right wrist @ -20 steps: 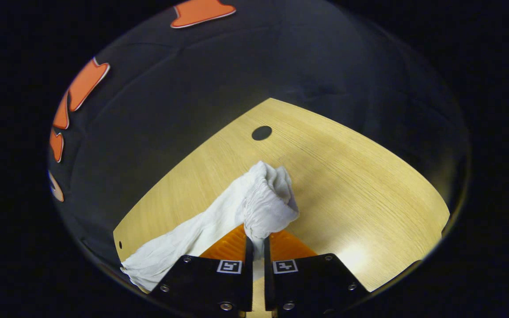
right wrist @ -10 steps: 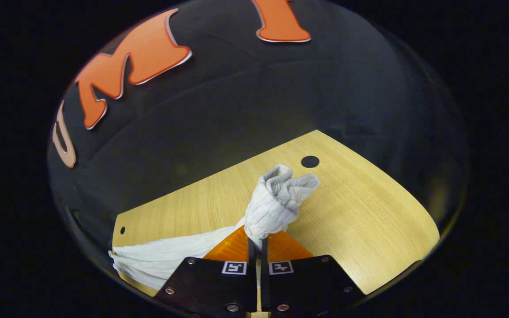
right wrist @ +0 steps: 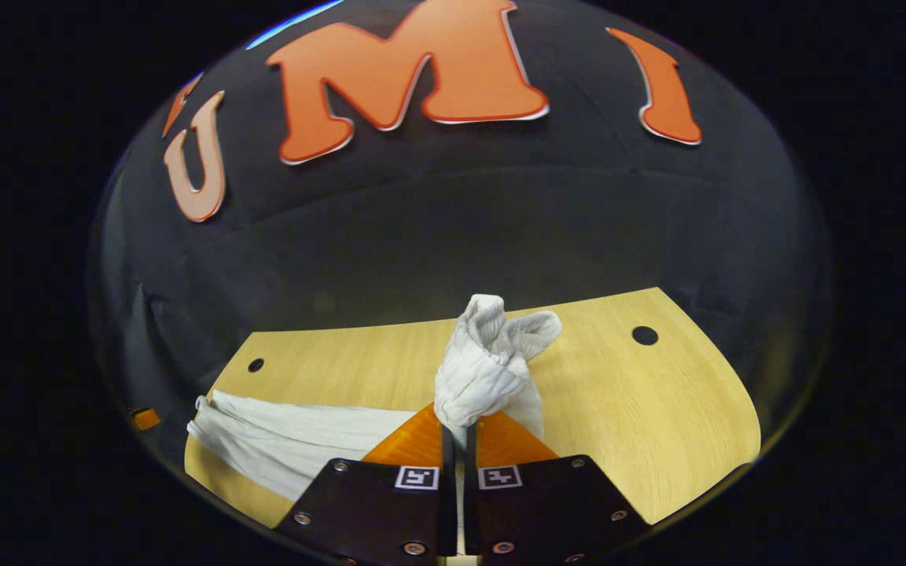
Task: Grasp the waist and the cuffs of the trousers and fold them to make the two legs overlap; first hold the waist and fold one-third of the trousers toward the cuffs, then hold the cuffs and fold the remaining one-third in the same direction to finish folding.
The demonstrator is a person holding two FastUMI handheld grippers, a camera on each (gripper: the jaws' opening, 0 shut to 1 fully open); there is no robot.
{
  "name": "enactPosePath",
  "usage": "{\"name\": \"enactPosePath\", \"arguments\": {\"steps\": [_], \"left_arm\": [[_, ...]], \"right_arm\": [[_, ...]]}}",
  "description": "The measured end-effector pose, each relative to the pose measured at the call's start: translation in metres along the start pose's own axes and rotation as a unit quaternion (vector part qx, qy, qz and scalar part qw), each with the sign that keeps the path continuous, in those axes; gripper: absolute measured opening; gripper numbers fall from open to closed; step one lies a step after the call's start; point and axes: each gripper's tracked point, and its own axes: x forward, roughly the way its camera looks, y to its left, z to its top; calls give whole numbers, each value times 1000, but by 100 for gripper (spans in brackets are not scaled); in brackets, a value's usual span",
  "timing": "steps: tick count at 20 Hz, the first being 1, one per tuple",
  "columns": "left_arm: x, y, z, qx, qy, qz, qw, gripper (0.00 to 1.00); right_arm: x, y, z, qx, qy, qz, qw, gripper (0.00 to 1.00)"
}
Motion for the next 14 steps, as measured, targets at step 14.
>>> {"name": "enactPosePath", "arguments": {"steps": [14], "left_arm": [[5,3,-11,-22,37,6,999,99]], "right_arm": [[4,187,-64,-212,3,107,971,4]]}}
